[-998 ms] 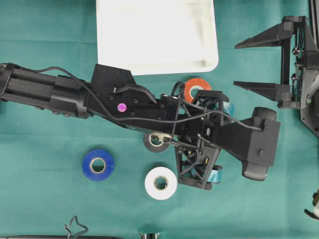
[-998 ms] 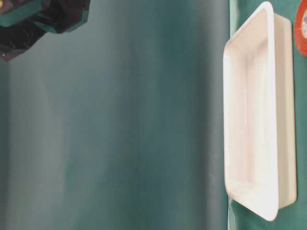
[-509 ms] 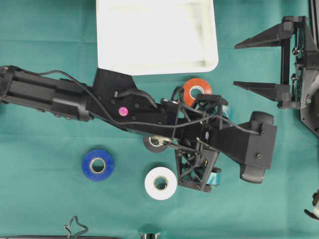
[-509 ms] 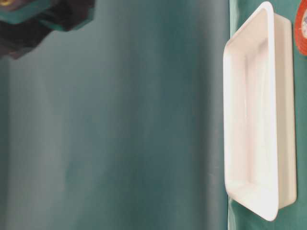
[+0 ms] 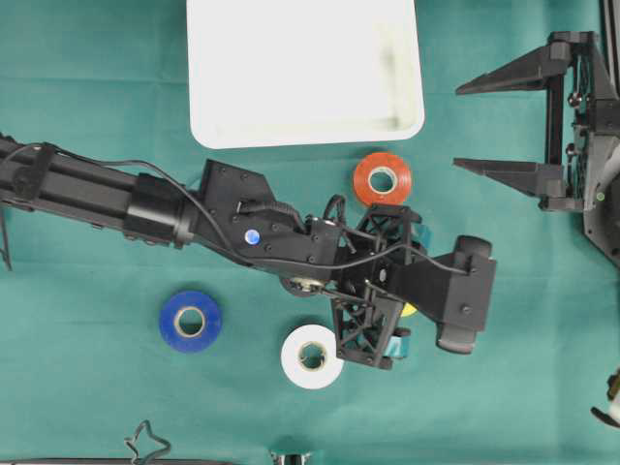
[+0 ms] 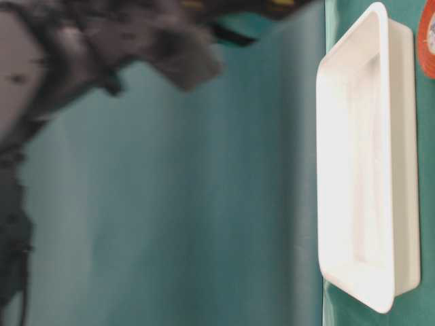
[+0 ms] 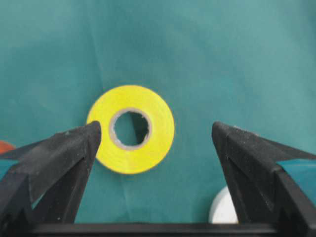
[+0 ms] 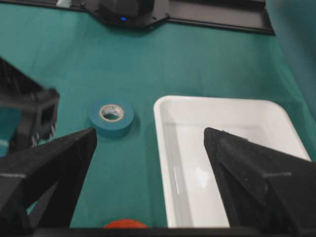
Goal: Pick up the tape from a random location and place it into the white case.
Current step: 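Lower the left gripper into the yellow roll's hole and close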
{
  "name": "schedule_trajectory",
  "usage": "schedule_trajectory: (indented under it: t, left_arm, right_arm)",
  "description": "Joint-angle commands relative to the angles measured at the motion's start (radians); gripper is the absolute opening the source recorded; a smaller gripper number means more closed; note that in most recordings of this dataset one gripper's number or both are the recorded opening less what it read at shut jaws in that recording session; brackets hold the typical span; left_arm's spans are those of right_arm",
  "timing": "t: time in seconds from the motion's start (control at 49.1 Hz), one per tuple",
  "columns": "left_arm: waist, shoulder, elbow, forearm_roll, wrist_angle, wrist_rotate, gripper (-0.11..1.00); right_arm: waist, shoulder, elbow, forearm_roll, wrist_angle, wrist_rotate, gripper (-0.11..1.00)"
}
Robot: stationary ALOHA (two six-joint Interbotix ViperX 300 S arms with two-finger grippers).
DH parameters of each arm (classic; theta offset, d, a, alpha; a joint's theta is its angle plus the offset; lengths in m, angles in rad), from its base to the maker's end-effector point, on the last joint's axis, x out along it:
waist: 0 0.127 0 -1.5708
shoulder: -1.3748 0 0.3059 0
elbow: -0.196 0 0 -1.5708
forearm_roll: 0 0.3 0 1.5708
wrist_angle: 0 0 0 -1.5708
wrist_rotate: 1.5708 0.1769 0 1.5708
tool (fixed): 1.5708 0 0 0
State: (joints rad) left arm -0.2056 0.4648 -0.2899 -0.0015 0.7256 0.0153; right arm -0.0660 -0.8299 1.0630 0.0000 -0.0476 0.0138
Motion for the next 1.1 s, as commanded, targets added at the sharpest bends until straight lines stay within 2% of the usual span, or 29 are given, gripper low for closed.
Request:
schedule_trajectory:
  t: [0.0,0.163,1.079]
  left_arm:
    - [-0.002,-0.018,0.011,0.003,-0.040,-0.002,0.99]
    - [-0.005,0.009,0.040,0.003,-0.077,-0.002,0.98]
    - [-0.017,0.146,0.041,0.002,-0.172,-0.003,0.98]
  right_arm:
    - [0.000,0.003,-0.014,0.002,-0.003,0.000,0.91]
    - [0.000,0.003,-0.015,0.003,0.008,0.000,0.91]
    - [0.000,0.005,0.015,-0.003,0.032,-0.002,0.91]
